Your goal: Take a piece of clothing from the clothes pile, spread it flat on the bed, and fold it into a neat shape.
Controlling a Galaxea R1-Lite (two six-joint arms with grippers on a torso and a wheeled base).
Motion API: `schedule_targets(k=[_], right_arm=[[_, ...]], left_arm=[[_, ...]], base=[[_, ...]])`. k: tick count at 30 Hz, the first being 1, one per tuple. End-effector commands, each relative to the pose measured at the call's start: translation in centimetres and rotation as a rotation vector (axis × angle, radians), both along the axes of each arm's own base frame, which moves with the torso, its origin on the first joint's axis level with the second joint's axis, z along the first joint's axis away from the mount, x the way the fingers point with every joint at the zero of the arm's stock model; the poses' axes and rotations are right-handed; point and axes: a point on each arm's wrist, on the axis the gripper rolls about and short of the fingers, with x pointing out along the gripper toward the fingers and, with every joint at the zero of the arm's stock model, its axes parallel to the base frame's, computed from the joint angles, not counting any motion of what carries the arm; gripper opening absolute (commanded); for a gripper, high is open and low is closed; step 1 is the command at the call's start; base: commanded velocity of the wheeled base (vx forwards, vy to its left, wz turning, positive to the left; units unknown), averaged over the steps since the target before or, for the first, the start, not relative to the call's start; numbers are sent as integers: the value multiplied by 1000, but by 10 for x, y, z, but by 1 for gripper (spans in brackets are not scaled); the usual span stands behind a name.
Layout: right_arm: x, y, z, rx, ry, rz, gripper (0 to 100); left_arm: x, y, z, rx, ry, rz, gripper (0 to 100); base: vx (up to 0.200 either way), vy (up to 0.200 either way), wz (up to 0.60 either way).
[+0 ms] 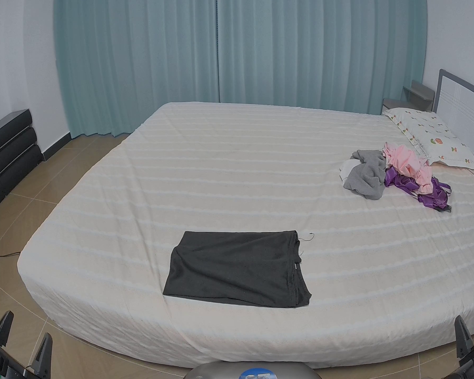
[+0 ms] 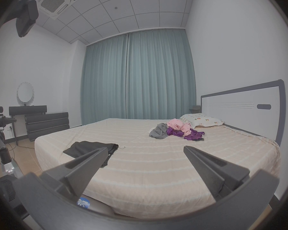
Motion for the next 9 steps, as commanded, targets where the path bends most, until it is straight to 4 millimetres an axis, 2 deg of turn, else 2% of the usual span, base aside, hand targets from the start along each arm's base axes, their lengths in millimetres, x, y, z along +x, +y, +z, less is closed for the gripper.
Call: schedule_targets(k=[1,9], right_arm=[[0,0,-5,0,5,1,100],[0,0,-5,7,3,1,100]], left_arm=[[1,0,-5,1,15,9,100],[1,1,-5,13,13,33,100]], base=[[0,0,0],[0,0,0]])
